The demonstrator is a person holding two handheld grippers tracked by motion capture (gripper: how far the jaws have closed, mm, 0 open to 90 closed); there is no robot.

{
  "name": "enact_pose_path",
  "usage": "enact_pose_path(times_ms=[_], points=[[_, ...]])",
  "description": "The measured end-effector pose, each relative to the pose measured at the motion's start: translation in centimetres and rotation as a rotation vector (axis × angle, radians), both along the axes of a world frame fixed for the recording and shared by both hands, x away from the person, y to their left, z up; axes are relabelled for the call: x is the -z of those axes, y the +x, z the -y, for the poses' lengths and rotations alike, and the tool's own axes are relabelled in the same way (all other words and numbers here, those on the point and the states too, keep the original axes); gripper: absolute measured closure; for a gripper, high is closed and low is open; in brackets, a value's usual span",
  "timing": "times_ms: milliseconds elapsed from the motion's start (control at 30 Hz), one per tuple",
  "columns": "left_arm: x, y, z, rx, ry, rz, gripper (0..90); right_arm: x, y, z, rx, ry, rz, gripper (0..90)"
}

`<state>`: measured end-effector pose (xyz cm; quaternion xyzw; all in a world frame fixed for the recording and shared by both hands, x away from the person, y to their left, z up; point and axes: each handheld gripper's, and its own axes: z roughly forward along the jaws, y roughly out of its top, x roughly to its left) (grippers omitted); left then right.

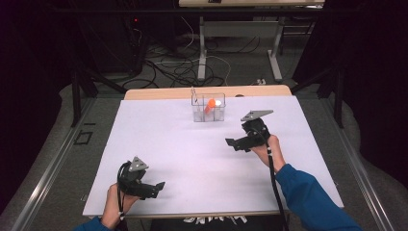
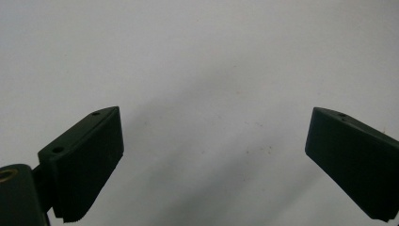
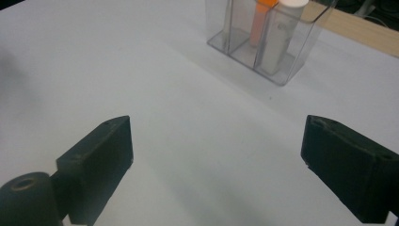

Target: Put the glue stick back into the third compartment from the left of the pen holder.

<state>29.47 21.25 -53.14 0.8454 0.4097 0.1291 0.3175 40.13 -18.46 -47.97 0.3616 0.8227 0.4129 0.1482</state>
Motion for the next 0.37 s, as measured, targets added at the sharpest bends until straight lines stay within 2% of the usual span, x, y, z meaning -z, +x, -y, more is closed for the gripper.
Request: enact_pose_path(times_ms=[200,267,367], points=[[0.0,0.0,0.0,0.005,-0.009,0.006,3.5,0.6,-3.0,1.4,-0.031,-0.012,-0.005,3.4],[0.0,0.0,0.0,0.004,-0.011,0.006,2.7,1.0,-4.1,1.9,-0.039,-0.004,0.012,1.0],[0.0,0.0,0.0,0.01,-0.015,0.007,1.1,1.7,-5.9,2.5,-0.055,-0.023,0.002,0.0]])
